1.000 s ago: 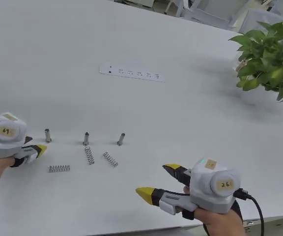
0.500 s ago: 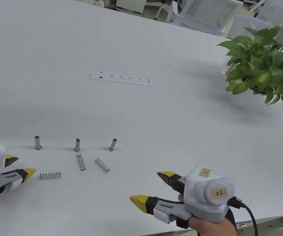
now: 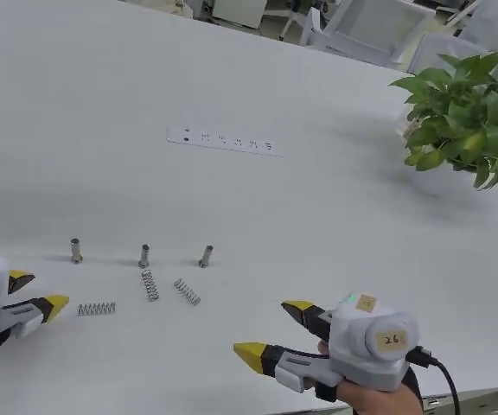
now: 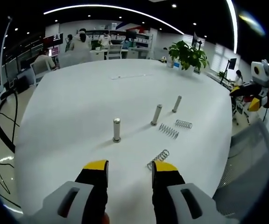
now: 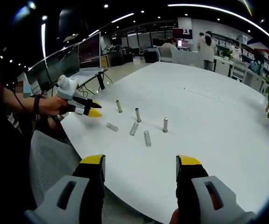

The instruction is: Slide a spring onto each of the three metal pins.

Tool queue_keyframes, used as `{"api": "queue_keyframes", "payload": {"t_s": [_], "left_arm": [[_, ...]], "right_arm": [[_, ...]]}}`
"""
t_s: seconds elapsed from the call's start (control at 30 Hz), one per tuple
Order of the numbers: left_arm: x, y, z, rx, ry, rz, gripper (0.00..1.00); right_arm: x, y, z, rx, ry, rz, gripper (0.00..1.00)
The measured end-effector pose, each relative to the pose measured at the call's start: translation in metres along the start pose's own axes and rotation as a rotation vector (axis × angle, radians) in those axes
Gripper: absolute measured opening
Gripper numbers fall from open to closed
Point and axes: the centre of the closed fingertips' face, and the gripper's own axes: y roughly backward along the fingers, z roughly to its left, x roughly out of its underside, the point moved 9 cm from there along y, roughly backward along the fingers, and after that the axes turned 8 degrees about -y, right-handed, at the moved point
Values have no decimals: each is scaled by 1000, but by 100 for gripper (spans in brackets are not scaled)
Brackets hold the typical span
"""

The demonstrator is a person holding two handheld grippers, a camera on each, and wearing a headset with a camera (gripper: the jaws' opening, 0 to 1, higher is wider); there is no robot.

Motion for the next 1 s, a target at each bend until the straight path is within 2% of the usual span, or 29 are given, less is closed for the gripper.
{"api": "queue_keyframes", "payload": {"t_s": [0.4, 0.67, 1.0], "left_arm": [[-4, 20, -2, -21, -1, -40, 35], [-2, 31, -4, -34, -3, -42, 37], [0, 36, -14, -31, 3, -54, 39]], "right_arm": [[0, 0, 1, -13, 8, -2, 60], [-2, -2, -1, -23, 14, -12, 59], [-4, -4, -2, -34, 20, -13, 60]]}}
